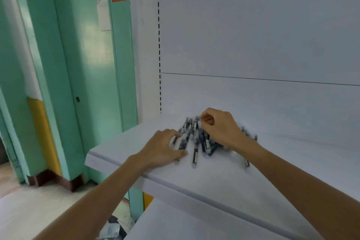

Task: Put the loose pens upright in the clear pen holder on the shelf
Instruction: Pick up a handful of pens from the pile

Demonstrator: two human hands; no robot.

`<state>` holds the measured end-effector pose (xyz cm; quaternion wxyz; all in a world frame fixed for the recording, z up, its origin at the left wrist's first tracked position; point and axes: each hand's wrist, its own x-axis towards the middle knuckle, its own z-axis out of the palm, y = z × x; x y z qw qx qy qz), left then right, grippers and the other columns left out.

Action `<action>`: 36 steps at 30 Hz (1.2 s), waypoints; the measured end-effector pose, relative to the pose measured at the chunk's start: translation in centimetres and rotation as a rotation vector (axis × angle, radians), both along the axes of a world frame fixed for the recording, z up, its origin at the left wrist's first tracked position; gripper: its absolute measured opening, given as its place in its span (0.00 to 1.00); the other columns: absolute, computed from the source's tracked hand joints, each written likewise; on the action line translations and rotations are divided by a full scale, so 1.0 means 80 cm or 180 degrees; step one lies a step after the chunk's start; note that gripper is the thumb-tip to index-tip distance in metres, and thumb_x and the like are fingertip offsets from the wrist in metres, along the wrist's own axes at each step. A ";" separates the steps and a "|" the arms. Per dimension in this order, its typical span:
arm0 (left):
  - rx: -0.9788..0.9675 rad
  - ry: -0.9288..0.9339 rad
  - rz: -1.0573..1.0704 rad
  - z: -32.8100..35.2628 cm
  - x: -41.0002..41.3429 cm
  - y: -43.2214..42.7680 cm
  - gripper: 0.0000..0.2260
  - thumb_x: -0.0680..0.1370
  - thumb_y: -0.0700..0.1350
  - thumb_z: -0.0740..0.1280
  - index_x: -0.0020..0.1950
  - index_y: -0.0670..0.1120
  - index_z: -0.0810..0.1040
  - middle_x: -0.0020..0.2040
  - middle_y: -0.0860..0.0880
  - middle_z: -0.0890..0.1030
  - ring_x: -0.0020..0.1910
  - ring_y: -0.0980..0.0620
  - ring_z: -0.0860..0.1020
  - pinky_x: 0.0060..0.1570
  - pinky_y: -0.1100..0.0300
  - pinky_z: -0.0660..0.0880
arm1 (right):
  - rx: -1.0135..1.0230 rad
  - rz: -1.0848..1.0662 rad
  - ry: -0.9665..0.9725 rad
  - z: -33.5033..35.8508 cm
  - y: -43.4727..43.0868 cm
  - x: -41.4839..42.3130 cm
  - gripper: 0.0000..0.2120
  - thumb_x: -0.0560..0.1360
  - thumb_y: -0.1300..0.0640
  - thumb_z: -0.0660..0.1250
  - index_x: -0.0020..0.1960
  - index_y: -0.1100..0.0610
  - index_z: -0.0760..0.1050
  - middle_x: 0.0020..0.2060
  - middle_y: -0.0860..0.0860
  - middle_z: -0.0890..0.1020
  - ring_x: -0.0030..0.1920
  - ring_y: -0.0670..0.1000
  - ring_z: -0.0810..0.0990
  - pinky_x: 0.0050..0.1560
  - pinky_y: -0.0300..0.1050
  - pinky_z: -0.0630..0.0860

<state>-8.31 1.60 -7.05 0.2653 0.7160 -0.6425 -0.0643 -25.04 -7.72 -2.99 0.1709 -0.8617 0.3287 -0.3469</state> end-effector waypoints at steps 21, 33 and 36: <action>0.0524 -0.1256 -0.0568 0.011 0.120 -0.028 0.10 0.77 0.41 0.56 0.57 0.42 0.67 0.55 0.44 0.68 0.54 0.44 0.70 0.47 0.57 0.66 | -0.0374 -0.1298 0.1958 -0.016 -0.036 0.160 0.08 0.77 0.58 0.59 0.51 0.61 0.73 0.48 0.57 0.79 0.47 0.56 0.78 0.42 0.47 0.74; 0.0161 -0.0684 -0.0639 0.008 0.149 -0.031 0.05 0.79 0.45 0.56 0.49 0.44 0.63 0.45 0.46 0.73 0.42 0.47 0.72 0.38 0.57 0.66 | -0.0736 -0.1714 0.2750 -0.017 -0.024 0.195 0.12 0.74 0.71 0.56 0.36 0.59 0.63 0.33 0.51 0.66 0.36 0.51 0.73 0.39 0.43 0.67; 0.0078 -0.0060 -0.0599 0.008 0.161 -0.037 0.06 0.78 0.46 0.60 0.50 0.44 0.69 0.37 0.51 0.71 0.33 0.54 0.69 0.30 0.61 0.63 | -0.0323 -0.1644 0.2632 -0.009 -0.021 0.193 0.15 0.74 0.67 0.59 0.33 0.57 0.58 0.33 0.52 0.64 0.36 0.53 0.70 0.37 0.43 0.67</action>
